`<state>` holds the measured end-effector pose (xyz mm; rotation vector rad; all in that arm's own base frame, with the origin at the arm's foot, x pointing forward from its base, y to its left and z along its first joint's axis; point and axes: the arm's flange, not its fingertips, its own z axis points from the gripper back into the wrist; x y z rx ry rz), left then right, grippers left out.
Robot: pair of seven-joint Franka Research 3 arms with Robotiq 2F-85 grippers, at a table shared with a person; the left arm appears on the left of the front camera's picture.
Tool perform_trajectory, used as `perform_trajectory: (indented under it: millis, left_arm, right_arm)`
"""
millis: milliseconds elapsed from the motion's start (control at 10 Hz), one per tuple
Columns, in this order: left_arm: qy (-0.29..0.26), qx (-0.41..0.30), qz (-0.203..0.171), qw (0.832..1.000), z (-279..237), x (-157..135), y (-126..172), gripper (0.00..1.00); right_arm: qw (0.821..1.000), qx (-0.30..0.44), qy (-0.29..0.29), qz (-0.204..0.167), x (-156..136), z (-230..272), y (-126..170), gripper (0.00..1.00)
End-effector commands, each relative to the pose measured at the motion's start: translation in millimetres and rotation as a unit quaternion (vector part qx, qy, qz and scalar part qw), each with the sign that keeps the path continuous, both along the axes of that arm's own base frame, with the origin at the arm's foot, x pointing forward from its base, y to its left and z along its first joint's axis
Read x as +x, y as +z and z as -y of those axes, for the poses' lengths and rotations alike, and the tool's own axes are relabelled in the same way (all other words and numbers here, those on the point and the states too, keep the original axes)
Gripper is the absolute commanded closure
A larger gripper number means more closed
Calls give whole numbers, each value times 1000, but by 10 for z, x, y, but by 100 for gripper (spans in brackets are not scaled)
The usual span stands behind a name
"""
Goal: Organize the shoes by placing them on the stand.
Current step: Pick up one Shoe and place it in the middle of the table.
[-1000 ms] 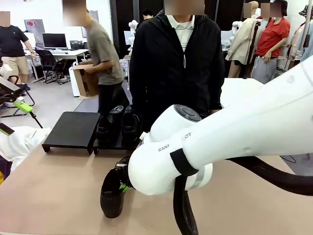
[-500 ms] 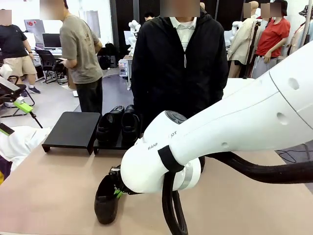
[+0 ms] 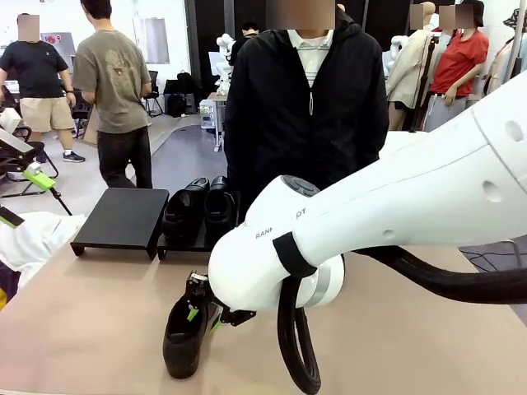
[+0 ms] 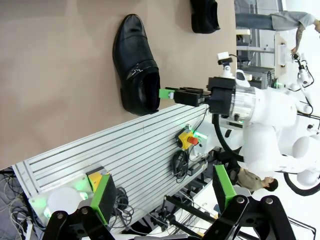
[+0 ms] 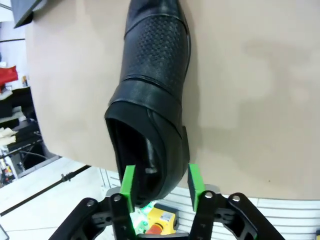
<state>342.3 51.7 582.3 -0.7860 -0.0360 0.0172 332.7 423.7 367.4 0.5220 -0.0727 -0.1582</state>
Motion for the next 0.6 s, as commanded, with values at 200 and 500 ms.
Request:
perform_trajectory:
  millis: [200,500]
  left_arm:
    - [0,0,-5,1000,-18,-21,15,0]
    - [0,0,-5,1000,-18,-21,15,0]
  right_arm:
    - [998,-26,58,-24,10,1481,1086,0]
    - [997,35,36,-52,-158,2914,1790,0]
